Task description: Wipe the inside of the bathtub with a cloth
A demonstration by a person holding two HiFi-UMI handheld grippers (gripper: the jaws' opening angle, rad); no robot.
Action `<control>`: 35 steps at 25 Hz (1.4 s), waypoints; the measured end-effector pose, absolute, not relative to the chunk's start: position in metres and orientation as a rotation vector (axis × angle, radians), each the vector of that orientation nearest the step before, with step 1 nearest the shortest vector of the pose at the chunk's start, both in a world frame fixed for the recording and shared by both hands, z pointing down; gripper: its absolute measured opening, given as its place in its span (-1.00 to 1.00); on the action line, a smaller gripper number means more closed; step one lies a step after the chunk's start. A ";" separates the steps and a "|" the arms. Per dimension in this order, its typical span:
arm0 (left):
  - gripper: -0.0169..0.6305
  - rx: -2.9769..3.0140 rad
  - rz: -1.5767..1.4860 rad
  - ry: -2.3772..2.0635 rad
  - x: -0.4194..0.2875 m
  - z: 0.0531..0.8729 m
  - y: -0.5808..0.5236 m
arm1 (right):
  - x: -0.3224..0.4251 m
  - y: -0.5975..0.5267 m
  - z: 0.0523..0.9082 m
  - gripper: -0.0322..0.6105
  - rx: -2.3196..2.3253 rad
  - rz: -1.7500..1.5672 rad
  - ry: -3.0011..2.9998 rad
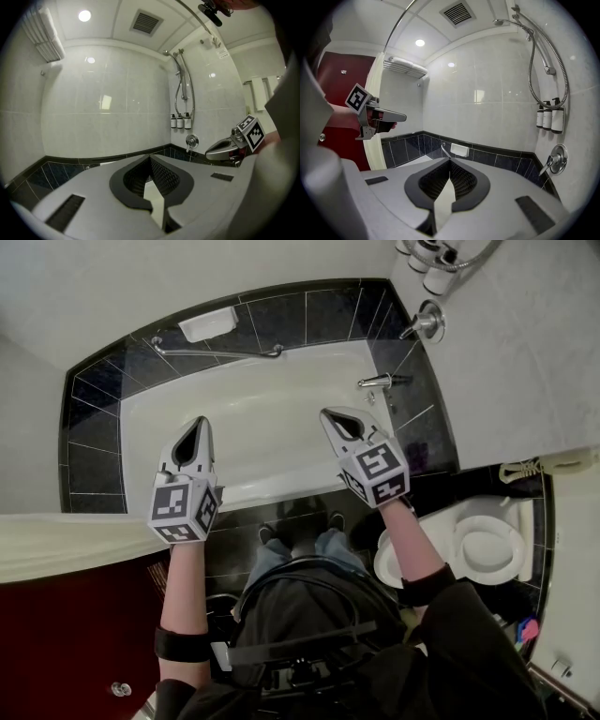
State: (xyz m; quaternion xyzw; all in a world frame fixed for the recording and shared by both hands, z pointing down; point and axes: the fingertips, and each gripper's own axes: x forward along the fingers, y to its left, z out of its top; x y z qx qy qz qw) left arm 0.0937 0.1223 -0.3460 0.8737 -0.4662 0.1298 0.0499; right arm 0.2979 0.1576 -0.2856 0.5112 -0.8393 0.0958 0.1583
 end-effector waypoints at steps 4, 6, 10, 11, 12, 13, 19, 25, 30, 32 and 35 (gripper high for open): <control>-0.95 2.690 0.436 -1.352 0.111 -0.332 0.124 | 0.308 0.163 -0.271 -0.84 1.474 0.288 -2.358; -0.95 2.720 0.473 -1.296 0.126 -0.323 0.126 | 0.317 0.168 -0.258 -0.84 1.478 0.300 -2.325; -0.95 2.757 0.538 -1.171 0.160 -0.291 0.130 | 0.346 0.182 -0.217 -0.82 1.495 0.343 -2.223; -0.95 2.767 0.558 -1.134 0.170 -0.281 0.132 | 0.355 0.187 -0.201 -0.79 1.497 0.370 -2.195; -0.95 2.777 0.580 -1.096 0.179 -0.271 0.134 | 0.364 0.193 -0.183 -0.76 1.497 0.402 -2.165; -0.95 2.784 0.599 -1.060 0.189 -0.260 0.136 | 0.374 0.199 -0.163 -0.73 1.495 0.435 -2.134; -0.95 2.836 0.759 -0.871 0.263 -0.179 0.149 | 0.449 0.239 -0.020 -0.53 1.476 0.636 -1.907; -0.95 2.818 0.844 -0.702 0.334 -0.094 0.162 | 0.508 0.260 0.119 -0.22 1.451 0.764 -1.718; -0.95 2.775 0.866 -0.654 0.370 -0.026 0.167 | 0.545 0.264 0.219 0.06 1.388 0.824 -1.619; -0.95 2.779 0.887 -0.628 0.378 -0.002 0.166 | 0.558 0.266 0.256 0.08 1.370 0.858 -1.587; -0.95 2.729 0.887 -0.648 0.387 0.025 0.165 | 0.576 0.268 0.301 0.09 1.375 0.898 -1.541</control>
